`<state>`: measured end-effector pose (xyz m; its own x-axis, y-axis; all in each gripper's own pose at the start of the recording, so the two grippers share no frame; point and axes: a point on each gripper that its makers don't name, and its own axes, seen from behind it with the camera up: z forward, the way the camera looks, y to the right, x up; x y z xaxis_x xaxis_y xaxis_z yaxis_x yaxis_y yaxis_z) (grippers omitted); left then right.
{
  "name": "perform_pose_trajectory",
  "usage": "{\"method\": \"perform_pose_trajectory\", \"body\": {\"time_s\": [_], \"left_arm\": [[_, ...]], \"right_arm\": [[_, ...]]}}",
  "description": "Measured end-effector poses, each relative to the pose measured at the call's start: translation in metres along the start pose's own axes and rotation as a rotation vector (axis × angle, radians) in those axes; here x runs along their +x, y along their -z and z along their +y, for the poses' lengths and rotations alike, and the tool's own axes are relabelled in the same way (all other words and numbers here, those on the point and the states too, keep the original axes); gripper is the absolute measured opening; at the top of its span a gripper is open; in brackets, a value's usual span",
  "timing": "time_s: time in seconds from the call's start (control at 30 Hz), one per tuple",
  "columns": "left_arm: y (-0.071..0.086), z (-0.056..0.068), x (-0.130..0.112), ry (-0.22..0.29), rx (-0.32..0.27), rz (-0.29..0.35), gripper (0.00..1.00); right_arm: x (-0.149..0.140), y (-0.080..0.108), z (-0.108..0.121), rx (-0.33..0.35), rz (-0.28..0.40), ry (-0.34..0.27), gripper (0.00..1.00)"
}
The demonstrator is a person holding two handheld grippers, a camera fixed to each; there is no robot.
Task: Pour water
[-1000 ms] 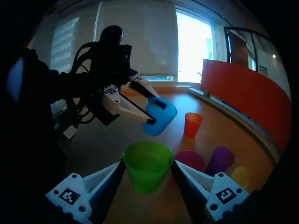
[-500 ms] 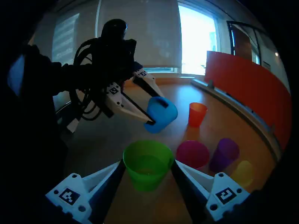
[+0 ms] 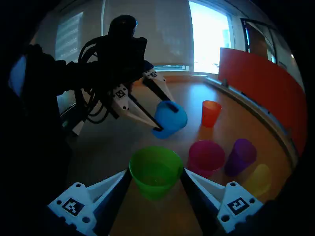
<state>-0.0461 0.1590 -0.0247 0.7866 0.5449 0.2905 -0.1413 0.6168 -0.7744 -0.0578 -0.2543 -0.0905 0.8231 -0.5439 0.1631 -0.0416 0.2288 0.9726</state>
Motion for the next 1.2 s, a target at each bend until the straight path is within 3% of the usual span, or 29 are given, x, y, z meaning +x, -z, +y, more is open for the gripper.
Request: {"method": "perform_pose_trajectory", "body": {"time_s": [0.4, 1.2], "left_arm": [[-0.012, 0.002, -0.005, -0.005, -0.027, -0.022, 0.85], [-0.027, 0.003, -0.014, -0.034, -0.040, -0.065, 0.85]], "right_arm": [[-0.014, -0.004, 0.007, -0.007, -0.042, 0.019, 0.90], [-0.023, -0.007, 0.011, -0.003, -0.052, 0.016, 0.91]]}}
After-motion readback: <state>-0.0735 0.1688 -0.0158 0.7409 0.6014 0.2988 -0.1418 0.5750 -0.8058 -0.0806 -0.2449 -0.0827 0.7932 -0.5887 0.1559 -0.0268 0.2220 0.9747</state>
